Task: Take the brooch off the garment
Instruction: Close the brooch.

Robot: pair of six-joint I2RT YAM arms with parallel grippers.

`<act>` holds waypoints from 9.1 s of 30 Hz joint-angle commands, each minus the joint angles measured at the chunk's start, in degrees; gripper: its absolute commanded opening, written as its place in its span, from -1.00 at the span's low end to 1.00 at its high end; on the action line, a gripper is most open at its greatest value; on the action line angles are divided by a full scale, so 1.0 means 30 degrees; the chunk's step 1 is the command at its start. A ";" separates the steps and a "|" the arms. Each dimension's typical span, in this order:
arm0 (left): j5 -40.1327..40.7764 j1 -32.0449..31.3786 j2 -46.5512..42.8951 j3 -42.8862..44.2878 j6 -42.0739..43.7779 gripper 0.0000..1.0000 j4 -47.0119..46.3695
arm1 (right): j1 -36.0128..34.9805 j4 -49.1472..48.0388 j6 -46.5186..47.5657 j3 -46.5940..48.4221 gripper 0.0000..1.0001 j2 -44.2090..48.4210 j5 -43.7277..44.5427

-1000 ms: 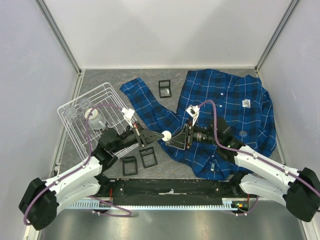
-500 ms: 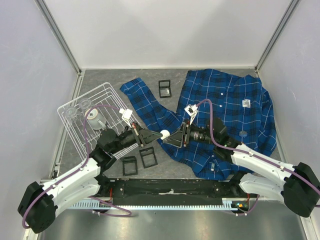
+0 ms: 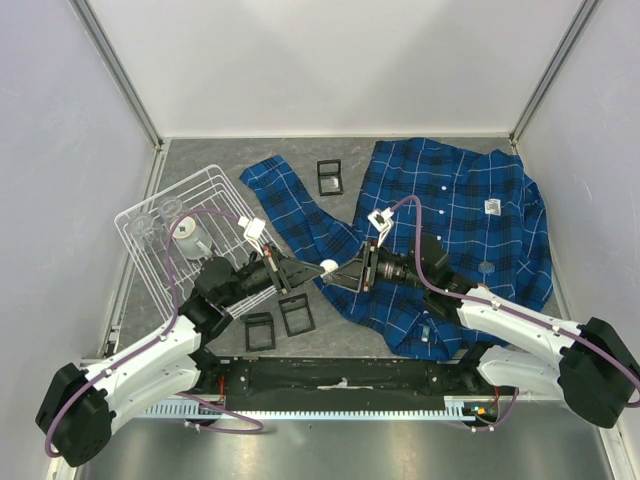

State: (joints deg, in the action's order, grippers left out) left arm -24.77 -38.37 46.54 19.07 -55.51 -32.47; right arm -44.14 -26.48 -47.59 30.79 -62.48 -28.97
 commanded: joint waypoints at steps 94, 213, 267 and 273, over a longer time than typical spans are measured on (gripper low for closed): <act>-0.2144 -0.3000 -0.1804 0.1465 0.9097 -0.96 0.2004 | 0.0475 -0.6259 -1.2024 -0.2936 -0.69 -0.1322 0.3739; -0.4046 -0.2444 0.0920 0.2725 0.2887 -0.45 0.0599 | 0.1529 0.4842 0.2857 0.0871 -1.00 0.5738 -0.5546; -0.1410 -0.2298 0.0540 0.3721 0.1392 -0.96 0.3879 | 0.0827 0.2061 0.0458 -0.0357 -0.53 0.5444 -0.0276; -0.1614 -0.2298 0.0657 0.3897 0.1597 -0.96 0.3939 | 0.0709 0.1502 -0.0131 -0.0565 -0.58 0.5417 0.0400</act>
State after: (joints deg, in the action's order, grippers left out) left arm -28.88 -45.34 49.21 29.63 -51.31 -20.91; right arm -42.44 -18.13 -46.37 29.17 -46.65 -32.25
